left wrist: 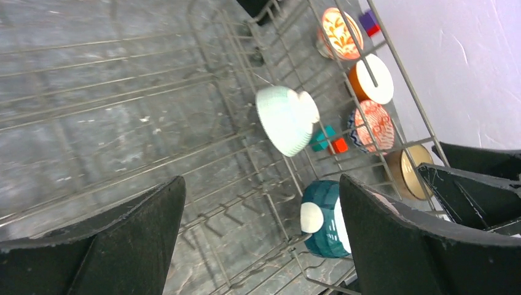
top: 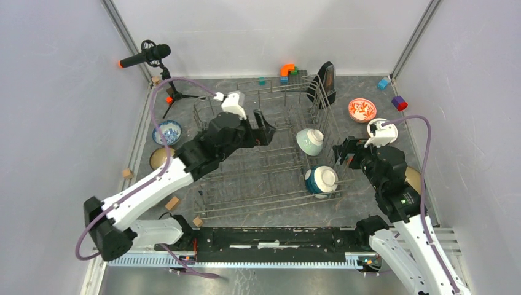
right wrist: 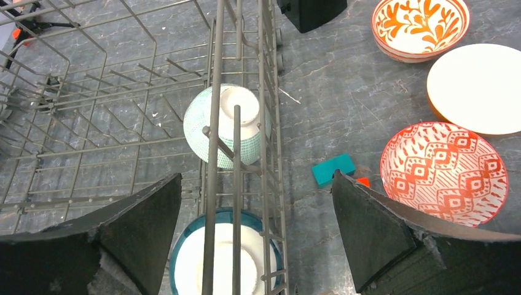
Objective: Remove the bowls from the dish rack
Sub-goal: Place the bowl at the center of the board, then pick up the bowl from the dish rack.
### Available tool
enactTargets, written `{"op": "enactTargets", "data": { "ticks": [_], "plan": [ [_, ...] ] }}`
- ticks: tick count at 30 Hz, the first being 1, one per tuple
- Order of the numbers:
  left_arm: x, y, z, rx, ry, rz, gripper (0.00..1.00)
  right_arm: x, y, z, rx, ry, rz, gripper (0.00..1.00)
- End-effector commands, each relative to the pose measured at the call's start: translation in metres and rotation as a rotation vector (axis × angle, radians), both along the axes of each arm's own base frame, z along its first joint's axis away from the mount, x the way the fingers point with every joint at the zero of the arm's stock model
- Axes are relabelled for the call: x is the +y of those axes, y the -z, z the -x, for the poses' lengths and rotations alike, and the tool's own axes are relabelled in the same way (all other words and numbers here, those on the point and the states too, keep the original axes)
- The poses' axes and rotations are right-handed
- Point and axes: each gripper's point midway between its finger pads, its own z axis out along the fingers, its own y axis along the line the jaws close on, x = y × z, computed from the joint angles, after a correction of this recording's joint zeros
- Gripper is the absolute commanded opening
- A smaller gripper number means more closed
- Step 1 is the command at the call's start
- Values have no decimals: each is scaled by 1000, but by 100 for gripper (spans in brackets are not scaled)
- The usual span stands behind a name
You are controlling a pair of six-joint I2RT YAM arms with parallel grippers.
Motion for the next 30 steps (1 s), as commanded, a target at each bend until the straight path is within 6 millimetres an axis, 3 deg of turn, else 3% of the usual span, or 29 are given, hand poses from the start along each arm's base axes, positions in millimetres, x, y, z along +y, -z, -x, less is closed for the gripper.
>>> {"op": "enactTargets", "data": {
  "ticks": [1,7,13,16,22,30],
  "plan": [
    [-59,-12,-8,-36,178,124,99,2,10,-4,13,-3,12,96],
    [-114,15,-17,114,309,223,95,19,-3,-7,-44,-69,-67,95],
    [-150,46,-29,279,311,357,86,29,11,-9,-14,-90,-123,94],
    [-154,65,-35,350,266,363,85,34,16,-6,3,-118,-136,95],
    [-144,101,-47,407,114,360,85,32,17,-5,1,-110,-137,95],
    [-149,126,-63,417,69,324,85,35,18,-3,3,-126,-147,95]
  ]
}}
